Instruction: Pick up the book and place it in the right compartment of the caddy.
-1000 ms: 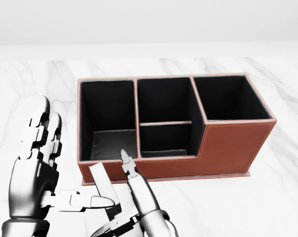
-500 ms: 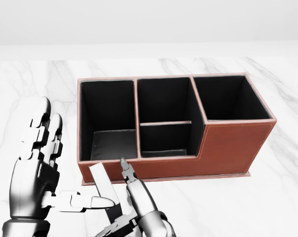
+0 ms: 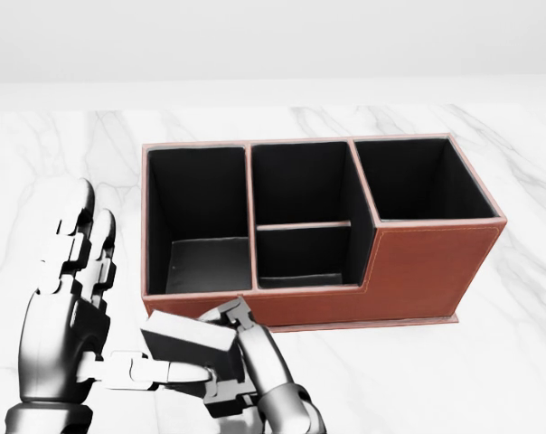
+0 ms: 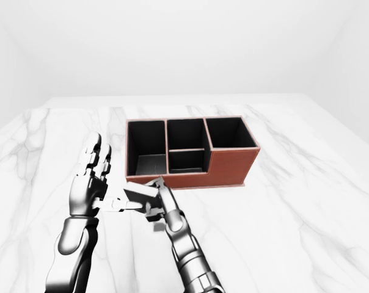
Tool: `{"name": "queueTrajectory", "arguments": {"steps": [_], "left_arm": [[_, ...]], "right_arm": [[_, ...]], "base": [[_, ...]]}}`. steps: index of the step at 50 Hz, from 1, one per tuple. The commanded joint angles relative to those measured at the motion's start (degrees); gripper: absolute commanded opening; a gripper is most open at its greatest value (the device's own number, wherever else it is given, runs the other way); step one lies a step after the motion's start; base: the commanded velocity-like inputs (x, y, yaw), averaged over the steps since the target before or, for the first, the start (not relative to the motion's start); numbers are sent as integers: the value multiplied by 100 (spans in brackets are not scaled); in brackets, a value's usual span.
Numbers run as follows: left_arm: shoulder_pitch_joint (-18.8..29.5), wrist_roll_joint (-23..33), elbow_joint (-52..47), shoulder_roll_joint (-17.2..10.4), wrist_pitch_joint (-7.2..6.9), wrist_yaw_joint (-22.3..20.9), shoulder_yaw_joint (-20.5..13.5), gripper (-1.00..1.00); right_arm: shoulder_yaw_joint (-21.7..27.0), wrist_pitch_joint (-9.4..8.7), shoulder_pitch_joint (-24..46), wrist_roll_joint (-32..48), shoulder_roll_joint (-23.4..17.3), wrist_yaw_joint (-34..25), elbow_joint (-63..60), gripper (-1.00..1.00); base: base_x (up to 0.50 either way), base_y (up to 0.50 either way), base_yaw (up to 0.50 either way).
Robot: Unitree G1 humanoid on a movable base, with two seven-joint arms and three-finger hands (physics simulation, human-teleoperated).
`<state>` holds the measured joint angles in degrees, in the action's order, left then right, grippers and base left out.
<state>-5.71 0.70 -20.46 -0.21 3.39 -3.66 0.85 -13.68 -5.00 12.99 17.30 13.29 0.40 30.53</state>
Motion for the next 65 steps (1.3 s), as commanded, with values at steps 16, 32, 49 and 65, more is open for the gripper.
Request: {"name": "queueTrajectory", "arguments": {"steps": [16,32,49,65], "left_arm": [[14,20,90,-3,68,5,-10,100],[42,42,147,0,90,20,-1,100],[40,44,177,1,111,20,10,100],[17,72,120,5,65,32,43,100]], "right_arm": [[314,0,98,-1275,-428,-24,-3273,-100],[1088,0,1130,-2279,-897,289,-4452,-100],[1913,0,2597,-2852,-1837,556,-3248,-100],[2188,0,2966,-3120,-2420,619,-2028,-100]], "base": [[0,0,0],[0,0,0],[0,0,0],[0,0,0]]}}
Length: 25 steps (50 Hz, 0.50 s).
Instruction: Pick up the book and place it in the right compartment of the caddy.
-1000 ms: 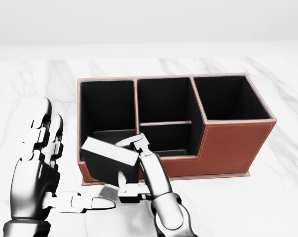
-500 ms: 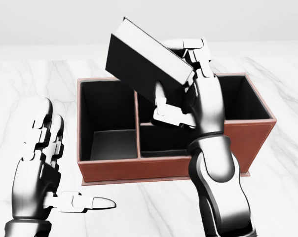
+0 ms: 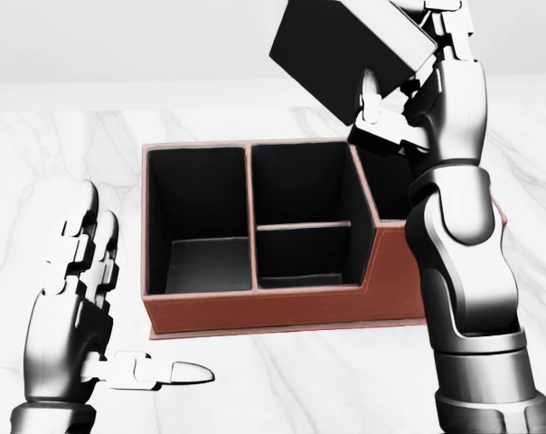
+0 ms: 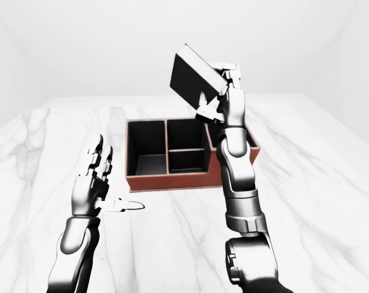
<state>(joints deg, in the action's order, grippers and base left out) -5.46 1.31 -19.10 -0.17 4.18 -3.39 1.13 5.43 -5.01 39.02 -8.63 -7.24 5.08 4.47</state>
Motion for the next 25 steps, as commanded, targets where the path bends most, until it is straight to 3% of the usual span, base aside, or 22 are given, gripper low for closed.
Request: {"name": "queueTrajectory", "arguments": {"steps": [1,4,22,25], "left_arm": [[-4,11,-18,1,-21,4,15,100],[5,16,-66,-1,-73,8,16,100],[17,22,43,2,22,7,19,100],[15,31,-8,3,-30,12,27,100]], "right_arm": [[278,1,361,-531,-384,147,614,-100],[266,1,332,-521,-408,134,659,-100],[382,1,326,-507,-627,35,1112,-100],[392,1,330,-491,-644,14,1238,-100]], "base": [[0,0,0],[0,0,0],[0,0,0],[0,0,0]]}}
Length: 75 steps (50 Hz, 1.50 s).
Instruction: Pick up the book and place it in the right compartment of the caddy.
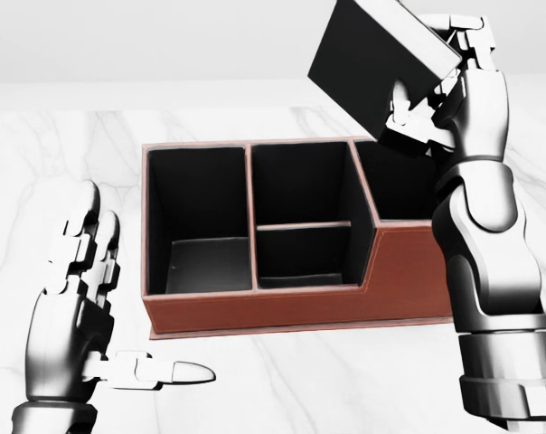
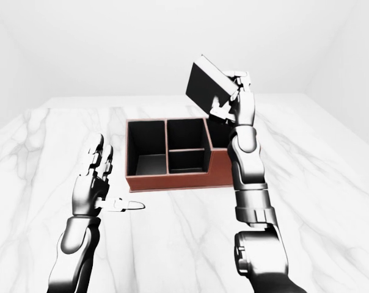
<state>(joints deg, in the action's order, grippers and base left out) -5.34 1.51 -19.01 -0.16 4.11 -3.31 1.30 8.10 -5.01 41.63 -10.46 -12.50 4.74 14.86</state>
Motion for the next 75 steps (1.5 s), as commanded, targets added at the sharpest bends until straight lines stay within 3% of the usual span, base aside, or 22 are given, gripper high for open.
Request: {"name": "queueTrajectory", "arguments": {"steps": [1,4,5,12,15,19,21,26,27,32,35,40,44,48,58,59,67,75], "left_arm": [[6,10,-34,2,-38,5,10,100],[12,8,19,2,11,7,6,100],[7,11,-57,3,-61,10,12,100],[9,25,-148,8,-154,26,30,100],[14,25,-75,7,-88,27,29,100],[15,32,-155,9,-168,35,38,100],[14,31,-84,8,-98,32,38,100],[14,26,-138,8,-153,32,34,100],[12,31,-82,8,-98,33,36,100],[8,34,-52,7,-68,32,40,100],[-6,35,-156,7,-154,36,44,100],[-6,38,-70,8,-74,34,47,100],[6,49,-136,12,-158,42,61,100],[4,51,-77,13,-97,43,63,100],[10,50,-89,9,-117,39,63,100],[6,54,-41,11,-67,40,66,100],[24,52,-99,11,-147,38,70,100],[30,46,-88,8,-138,39,60,100]], "right_arm": [[131,1,81,-301,-140,38,231,-100],[171,1,110,-312,-202,28,282,-100],[190,1,135,-314,-233,25,340,-100],[268,1,298,-329,-405,-14,964,-100],[286,1,378,-334,-475,-20,1173,-100],[319,1,515,-343,-582,-41,1528,-100],[313,1,534,-339,-602,-52,1631,-100],[323,1,557,-329,-637,-72,1922,-100],[322,1,553,-329,-645,-75,1956,-100],[321,1,558,-331,-674,-82,2020,-100],[329,1,500,-344,-686,-74,1911,-100],[350,1,498,-339,-727,-115,2041,-100],[396,1,471,-366,-790,-130,2059,-100],[396,1,481,-367,-824,-141,2109,-100],[427,1,427,-395,-874,-156,2044,-100],[430,1,467,-398,-891,-160,2064,-100],[436,1,454,-398,-920,-162,2073,-100],[462,1,306,-395,-942,-204,1962,-100]], "base": [[0,0,0],[0,0,0],[0,0,0],[0,0,0],[0,0,0],[0,0,0],[0,0,0],[0,0,0],[0,0,0],[0,0,0],[0,0,0],[0,0,0],[0,0,0],[0,0,0],[0,0,0],[0,0,0],[0,0,0],[0,0,0]]}}
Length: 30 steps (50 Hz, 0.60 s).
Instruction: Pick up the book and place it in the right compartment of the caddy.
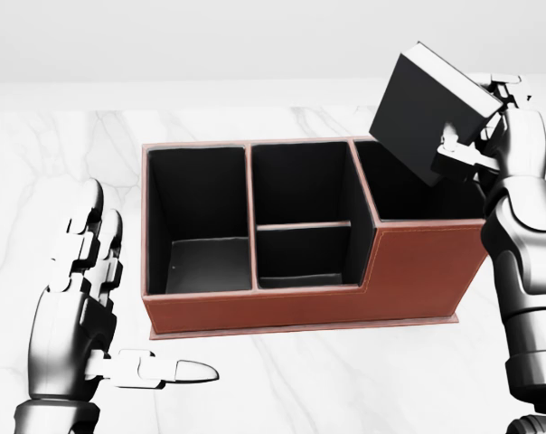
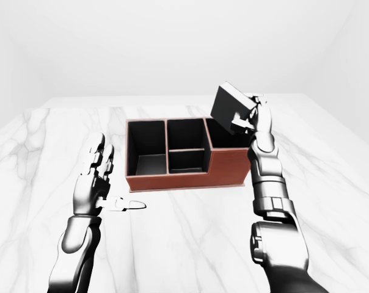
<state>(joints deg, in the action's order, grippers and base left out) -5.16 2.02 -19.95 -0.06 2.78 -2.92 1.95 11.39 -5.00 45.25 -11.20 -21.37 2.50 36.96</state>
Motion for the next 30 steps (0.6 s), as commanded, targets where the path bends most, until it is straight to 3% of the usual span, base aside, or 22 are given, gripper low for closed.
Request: {"name": "queueTrajectory", "arguments": {"steps": [1,13,23,30], "left_arm": [[12,-2,16,-3,5,-1,-6,100],[1,9,-29,0,-21,9,-1,100],[0,4,63,-1,65,4,-7,100],[-13,16,-9,0,2,6,7,100]], "right_arm": [[134,0,-69,-326,-56,21,-290,-100],[194,0,-491,-383,-20,7,-1086,-100],[218,0,-507,-341,-19,-53,-877,-100],[231,0,-467,-310,-57,-84,-606,-100]], "base": [[0,0,0],[0,0,0],[0,0,0],[0,0,0]]}}
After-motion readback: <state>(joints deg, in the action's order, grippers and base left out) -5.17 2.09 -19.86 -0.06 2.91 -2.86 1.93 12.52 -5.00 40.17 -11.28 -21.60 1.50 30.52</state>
